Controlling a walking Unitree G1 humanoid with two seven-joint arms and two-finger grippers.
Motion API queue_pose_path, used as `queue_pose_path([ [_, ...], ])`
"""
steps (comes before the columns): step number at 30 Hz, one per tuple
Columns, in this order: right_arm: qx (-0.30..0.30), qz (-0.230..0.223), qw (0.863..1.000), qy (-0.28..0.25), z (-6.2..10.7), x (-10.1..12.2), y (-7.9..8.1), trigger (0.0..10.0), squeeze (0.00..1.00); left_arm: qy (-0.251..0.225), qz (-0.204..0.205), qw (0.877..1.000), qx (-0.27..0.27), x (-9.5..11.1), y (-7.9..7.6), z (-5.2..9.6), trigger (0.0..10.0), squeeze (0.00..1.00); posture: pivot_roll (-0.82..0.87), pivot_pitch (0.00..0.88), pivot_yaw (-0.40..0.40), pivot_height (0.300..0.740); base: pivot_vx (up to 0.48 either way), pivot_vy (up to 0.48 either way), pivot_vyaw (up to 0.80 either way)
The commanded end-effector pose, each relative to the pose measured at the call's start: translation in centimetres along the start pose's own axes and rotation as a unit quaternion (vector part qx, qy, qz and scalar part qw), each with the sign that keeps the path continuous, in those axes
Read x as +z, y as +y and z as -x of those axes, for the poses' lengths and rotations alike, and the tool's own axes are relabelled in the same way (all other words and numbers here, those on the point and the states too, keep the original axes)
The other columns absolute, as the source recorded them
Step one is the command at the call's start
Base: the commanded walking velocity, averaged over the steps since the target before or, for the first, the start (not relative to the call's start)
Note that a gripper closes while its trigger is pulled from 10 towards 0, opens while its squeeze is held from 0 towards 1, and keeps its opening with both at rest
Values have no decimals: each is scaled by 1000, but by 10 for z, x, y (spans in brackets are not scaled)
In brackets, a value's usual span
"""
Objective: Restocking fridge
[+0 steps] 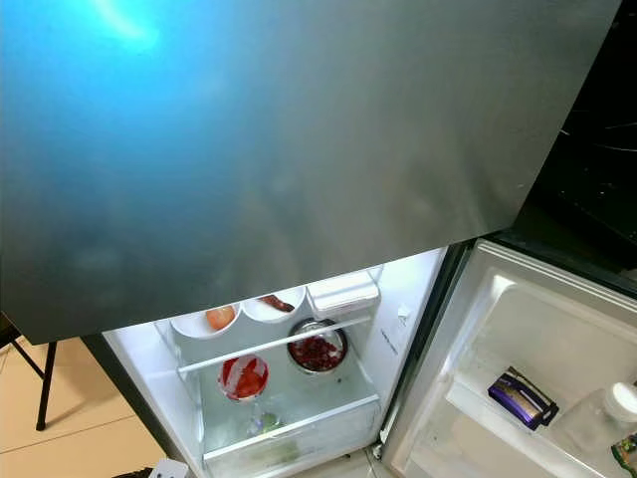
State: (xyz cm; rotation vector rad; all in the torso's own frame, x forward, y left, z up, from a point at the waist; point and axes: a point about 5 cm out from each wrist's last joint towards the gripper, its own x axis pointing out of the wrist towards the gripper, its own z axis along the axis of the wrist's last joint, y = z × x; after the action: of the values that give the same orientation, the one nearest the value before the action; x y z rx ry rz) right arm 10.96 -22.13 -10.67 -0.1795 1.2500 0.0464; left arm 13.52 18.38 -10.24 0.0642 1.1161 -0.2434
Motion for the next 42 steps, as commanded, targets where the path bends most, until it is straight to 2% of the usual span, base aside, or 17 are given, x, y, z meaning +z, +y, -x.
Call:
queue_pose_path([
  [1, 4, 4, 1000, 6, 0, -3, 3, 10000, 0, 9, 0, 1000, -8, -4, -6, -1, 10000, 0, 11, 0, -21, 740, 0, 0, 0],
  [42, 9, 7, 1000, 8, 0, -3, 5, 10000, 0, 8, 1, 1000, -9, -4, -7, -1, 10000, 0, 13, 0, -23, 740, 0, 0, 0],
])
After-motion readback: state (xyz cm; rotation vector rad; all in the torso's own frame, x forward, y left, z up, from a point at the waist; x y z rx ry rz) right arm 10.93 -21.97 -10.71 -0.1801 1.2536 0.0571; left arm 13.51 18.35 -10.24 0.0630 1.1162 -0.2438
